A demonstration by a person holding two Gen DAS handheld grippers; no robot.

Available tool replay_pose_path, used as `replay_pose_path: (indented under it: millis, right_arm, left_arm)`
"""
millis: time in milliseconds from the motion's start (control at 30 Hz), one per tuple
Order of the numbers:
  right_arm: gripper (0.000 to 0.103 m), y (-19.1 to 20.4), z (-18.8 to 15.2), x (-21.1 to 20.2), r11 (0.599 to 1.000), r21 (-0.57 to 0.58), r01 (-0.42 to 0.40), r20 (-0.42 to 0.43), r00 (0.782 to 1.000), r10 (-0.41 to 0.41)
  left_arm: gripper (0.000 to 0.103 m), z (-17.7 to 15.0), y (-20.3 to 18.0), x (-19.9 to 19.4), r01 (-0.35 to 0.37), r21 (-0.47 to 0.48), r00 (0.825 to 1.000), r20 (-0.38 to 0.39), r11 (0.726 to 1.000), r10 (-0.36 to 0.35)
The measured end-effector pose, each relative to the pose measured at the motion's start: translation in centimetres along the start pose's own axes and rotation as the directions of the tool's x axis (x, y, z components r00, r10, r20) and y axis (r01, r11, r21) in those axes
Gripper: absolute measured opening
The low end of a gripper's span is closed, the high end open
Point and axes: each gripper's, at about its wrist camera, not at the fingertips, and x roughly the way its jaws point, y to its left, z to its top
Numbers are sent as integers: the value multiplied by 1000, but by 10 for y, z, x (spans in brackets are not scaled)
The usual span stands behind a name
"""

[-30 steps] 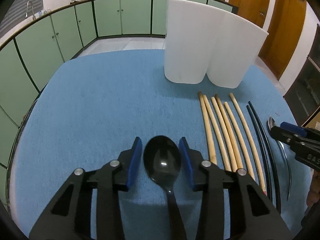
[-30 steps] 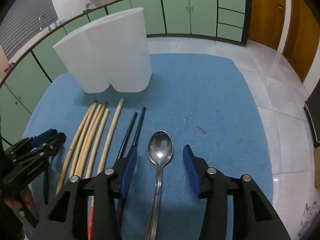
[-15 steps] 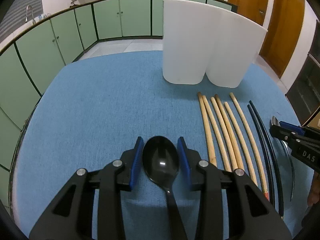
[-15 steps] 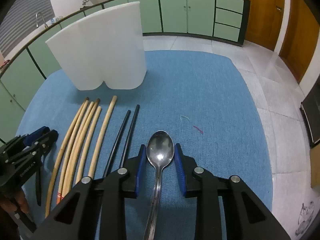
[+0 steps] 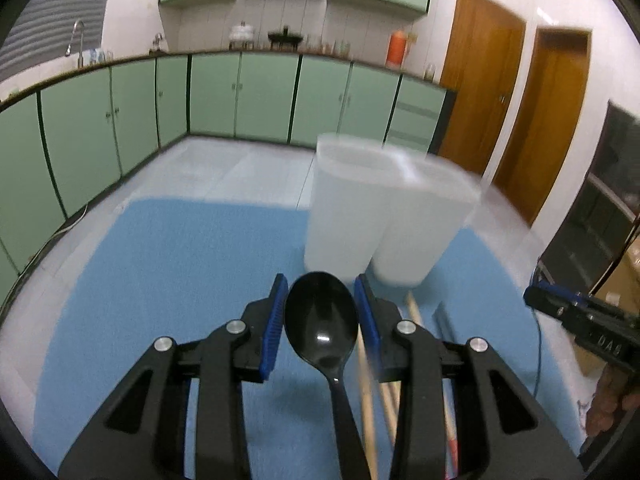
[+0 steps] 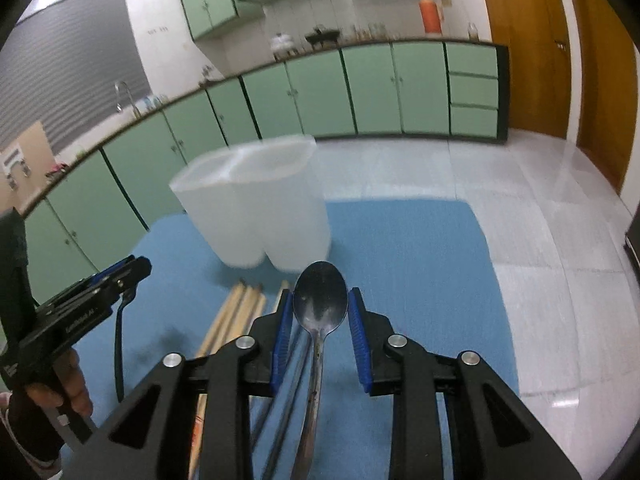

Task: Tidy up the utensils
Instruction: 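Lift both spoons into the white holder and open both tools to drop them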

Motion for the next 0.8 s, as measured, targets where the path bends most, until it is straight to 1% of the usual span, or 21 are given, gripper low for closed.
replay_pose_path:
  millis: [67, 200, 267, 333, 467, 567, 667, 800]
  right_arm:
    - [28, 2, 10, -6, 1000, -8, -10, 31, 999, 10]
    - [28, 2, 29, -20, 999, -1, -39, 93, 995, 39]
    - [28, 3, 45, -27, 998, 1, -61, 136, 989, 60]
    - [28, 5, 63, -29, 998, -8, -65, 169, 983, 65]
    - [28, 10, 98, -28, 999, -31, -43, 235, 971, 49]
    - [28, 13, 124, -21, 1000, -30, -1, 297, 955, 10]
    - [28, 15, 141, -7, 999, -24, 35, 334, 942, -25]
    - [28, 17, 157, 19, 995, -27, 94, 378, 923, -77]
  left_arm:
    - [33, 9, -1, -6, 12, -4, 999, 41, 1000, -11]
    - [33, 32, -6, -13, 32, -5, 992, 123, 999, -31]
    - [33, 47, -12, -13, 34, 2, 985, 167, 999, -34]
    - [33, 65, -18, -8, 35, 11, 978, 204, 999, -37]
    - [33, 96, -37, 9, 22, 51, 961, 273, 998, -36]
    - [33, 117, -50, 21, 9, 78, 945, 326, 997, -33]
    - [33, 132, -58, 36, -2, 92, 935, 355, 996, -31]
    - [33, 144, -67, 55, -24, 94, 919, 394, 995, -15]
